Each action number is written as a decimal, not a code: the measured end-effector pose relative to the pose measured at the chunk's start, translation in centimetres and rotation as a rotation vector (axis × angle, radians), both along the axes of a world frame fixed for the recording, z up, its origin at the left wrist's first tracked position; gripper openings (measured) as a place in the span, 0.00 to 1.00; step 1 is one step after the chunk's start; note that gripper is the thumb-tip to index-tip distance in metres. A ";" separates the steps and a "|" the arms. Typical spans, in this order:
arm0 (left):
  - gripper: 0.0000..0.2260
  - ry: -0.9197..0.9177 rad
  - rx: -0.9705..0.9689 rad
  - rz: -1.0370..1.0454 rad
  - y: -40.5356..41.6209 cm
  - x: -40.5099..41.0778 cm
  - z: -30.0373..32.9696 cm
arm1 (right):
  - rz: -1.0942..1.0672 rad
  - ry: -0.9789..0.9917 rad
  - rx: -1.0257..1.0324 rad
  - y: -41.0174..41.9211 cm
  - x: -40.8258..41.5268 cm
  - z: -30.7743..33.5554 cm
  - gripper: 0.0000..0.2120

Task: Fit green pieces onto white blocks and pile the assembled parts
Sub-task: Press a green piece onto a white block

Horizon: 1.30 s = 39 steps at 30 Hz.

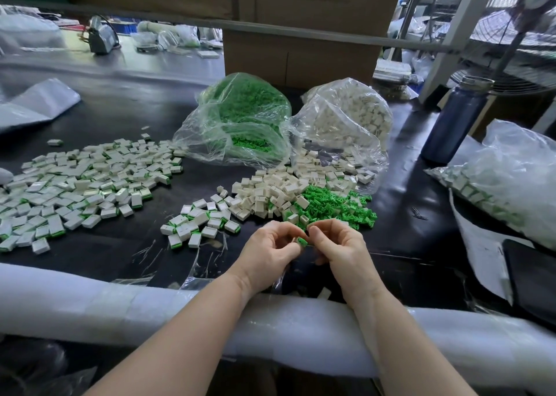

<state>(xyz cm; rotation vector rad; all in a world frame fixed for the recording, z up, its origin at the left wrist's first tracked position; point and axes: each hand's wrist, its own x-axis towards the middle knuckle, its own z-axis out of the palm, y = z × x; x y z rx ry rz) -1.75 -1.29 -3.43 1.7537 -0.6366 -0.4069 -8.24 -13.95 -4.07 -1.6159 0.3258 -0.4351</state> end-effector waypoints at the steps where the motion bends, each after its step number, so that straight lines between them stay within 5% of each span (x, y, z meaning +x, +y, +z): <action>1: 0.09 -0.022 0.005 0.000 0.0 0.0 0.0 | 0.018 0.022 -0.006 0.1 0.1 0.0 0.04; 9: 0.06 -0.059 0.002 -0.057 0.0 -0.2 0.2 | 0.212 0.087 -0.062 0.4 0.0 0.4 0.09; 30: 0.05 -0.119 0.050 -0.168 0.0 0.0 -0.1 | 0.212 0.025 0.076 0.3 -0.2 0.3 0.09; 39: 0.11 0.034 -0.112 -0.107 -0.1 0.7 -0.7 | 0.169 0.049 0.118 0.2 0.0 0.4 0.24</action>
